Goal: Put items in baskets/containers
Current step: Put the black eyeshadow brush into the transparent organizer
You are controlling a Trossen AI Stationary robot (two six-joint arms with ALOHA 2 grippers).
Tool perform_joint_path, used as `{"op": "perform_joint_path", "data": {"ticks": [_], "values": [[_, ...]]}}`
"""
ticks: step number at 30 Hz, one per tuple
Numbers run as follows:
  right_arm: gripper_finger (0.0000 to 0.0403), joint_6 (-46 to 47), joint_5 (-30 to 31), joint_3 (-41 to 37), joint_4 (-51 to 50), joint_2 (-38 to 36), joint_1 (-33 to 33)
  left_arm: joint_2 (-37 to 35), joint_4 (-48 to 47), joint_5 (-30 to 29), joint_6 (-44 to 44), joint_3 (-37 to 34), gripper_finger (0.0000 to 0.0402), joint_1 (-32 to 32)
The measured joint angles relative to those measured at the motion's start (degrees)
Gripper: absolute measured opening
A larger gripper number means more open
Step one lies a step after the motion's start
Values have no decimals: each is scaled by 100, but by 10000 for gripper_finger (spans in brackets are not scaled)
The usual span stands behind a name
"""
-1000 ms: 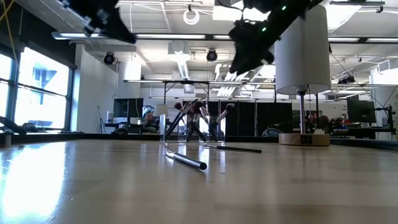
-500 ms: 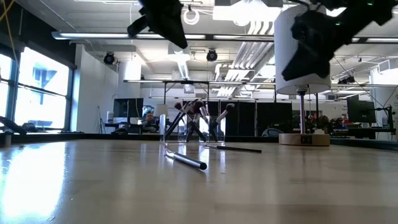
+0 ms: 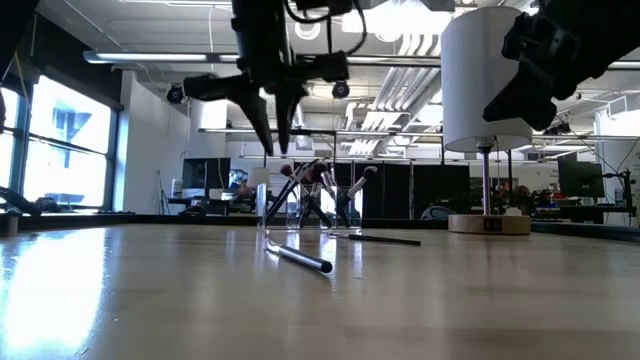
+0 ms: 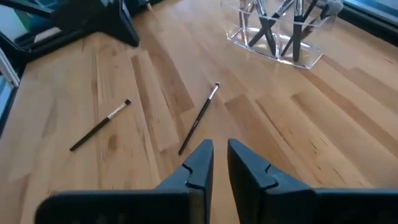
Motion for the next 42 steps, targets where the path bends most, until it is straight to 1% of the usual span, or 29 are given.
{"op": "perform_joint_path", "data": {"ticks": [2, 4, 7, 9, 11, 13, 16, 19, 27, 31, 34, 35, 38, 42], "values": [[31, -14, -16, 0, -16, 22, 0, 225, 135, 381, -347, 19, 80, -5], [26, -62, -27, 0, -16, 40, 0, 381, 32, 737, -594, -4, 97, -61], [19, -192, -70, 0, -47, 54, 0, 698, 469, 1070, -982, 23, 113, -172], [15, -205, -128, 0, -48, 56, -1, 819, 323, 1149, -1171, -17, 120, -296], [13, -208, -234, 0, -89, 44, -2, 1000, 709, 1167, -1455, 38, 122, -391], [12, -210, -335, 0, -92, 54, -2, 1026, 285, 1181, -1716, -17, 122, -473], [12, -273, -354, -2, -213, 61, -2, 1051, 549, 1182, -1925, 39, 122, -497], [11, -359, -360, 2, -264, 31, -2, 1115, 439, 1188, -2021, -9, 122, -489], [12, -361, -399, 0, -300, -5, -2, 1121, 570, 1084, -2089, 4, 122, -488], [12, -361, -401, 0, -296, -13, 0, 1298, 498, 1103, -2121, -7, 122, -488], [12, -361, -401, 0, -297, -13, 0, 1405, 760, 1186, -2123, 17, 122, -488], [12, -361, -403, 0, -293, -15, 0, 1424, 706, 1198, -2125, 4, 122, -488], [12, -361, -403, 0, -296, -13, -1, 1507, 888, 1132, -2125, 23, 122, -488], [12, -363, -403, 0, -292, -13, 0, 1574, 904, 1077, -2120, 32, 122, -486]]}}
